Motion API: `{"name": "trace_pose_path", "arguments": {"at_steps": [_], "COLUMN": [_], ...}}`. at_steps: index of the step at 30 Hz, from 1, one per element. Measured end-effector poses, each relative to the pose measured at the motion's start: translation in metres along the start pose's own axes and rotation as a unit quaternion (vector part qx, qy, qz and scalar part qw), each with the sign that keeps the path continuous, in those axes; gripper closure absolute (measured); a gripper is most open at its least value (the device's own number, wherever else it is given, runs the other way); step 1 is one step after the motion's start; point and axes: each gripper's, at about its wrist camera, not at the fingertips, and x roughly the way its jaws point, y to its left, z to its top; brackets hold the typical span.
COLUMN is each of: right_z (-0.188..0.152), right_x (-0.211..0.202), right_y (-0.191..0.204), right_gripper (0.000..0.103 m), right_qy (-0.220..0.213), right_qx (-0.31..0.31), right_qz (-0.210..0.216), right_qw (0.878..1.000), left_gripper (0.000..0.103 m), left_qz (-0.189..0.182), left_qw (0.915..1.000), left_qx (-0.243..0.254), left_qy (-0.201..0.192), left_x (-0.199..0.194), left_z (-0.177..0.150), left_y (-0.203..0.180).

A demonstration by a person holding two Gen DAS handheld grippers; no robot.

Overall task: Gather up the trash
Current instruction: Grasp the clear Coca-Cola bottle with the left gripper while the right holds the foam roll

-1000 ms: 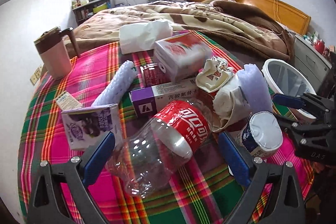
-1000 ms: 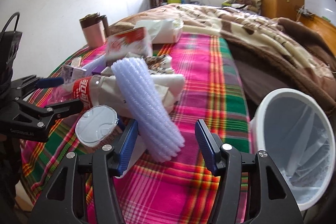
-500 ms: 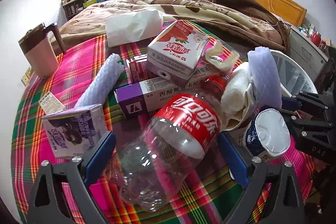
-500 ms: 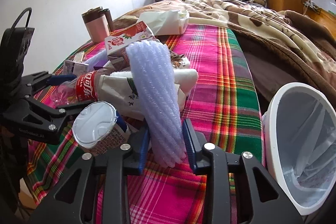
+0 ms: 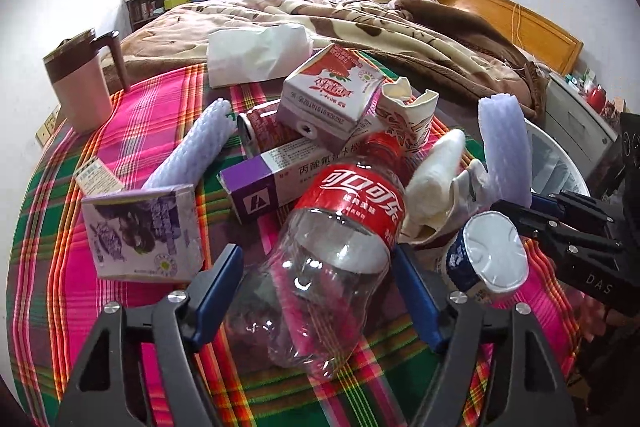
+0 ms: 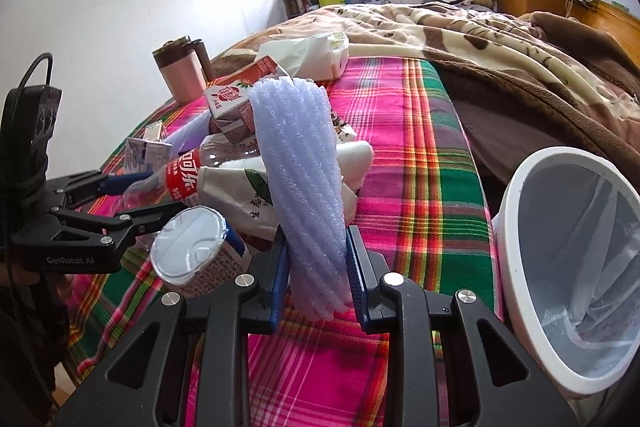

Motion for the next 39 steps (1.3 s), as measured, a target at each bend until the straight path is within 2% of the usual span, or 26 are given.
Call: {"name": "trace_pose_path", "arguments": {"at_steps": [3,6,13,17,20,23,25,29,33,39], "right_z": [-0.002,-0.003,-0.002,-0.002,-0.003,-0.004,-0.004,-0.005,-0.006,-0.004], "right_x": [-0.001,0.000,0.000,0.000,0.000,-0.001,-0.002,-0.005,-0.009,-0.016], "right_y": [-0.002,-0.004,-0.007,-0.008,-0.009,-0.009,-0.009,-0.009,-0.008,-0.004], "right_gripper": [0.075,0.075,0.075,0.075,0.075,0.075,0.075,0.075,0.075,0.075], "right_qy": [-0.001,0.000,0.003,0.002,0.002,0.001,-0.001,-0.006,-0.009,-0.022], "right_qx": [0.006,0.012,0.017,0.018,0.024,0.026,0.026,0.029,0.029,0.030], "right_qz": [0.004,0.002,-0.001,-0.002,-0.002,-0.001,-0.001,0.001,0.003,0.007], "right_qw": [1.000,1.000,1.000,1.000,1.000,1.000,1.000,1.000,1.000,0.999], "left_gripper": [0.028,0.027,0.019,0.018,0.018,0.024,0.035,0.035,0.035,0.035], "left_qz": [-0.012,-0.009,-0.014,-0.012,-0.026,-0.025,-0.028,-0.014,-0.023,-0.016], "left_qw": [0.9997,0.9995,0.9992,0.9986,0.9983,0.9986,0.9986,0.9995,0.9997,0.9998], "left_qx": [0.014,0.021,0.013,0.031,0.015,0.019,0.024,0.016,0.006,-0.009], "left_qy": [0.017,0.021,0.034,0.041,0.050,0.042,0.038,0.025,0.010,-0.007], "left_x": [0.000,0.003,0.023,0.030,0.035,0.030,0.027,0.020,0.007,-0.009], "left_z": [-0.002,0.002,0.020,0.023,0.023,0.020,0.018,0.015,0.011,0.009], "left_y": [-0.003,-0.004,-0.005,-0.010,-0.006,-0.010,-0.013,-0.011,-0.010,-0.009]}}
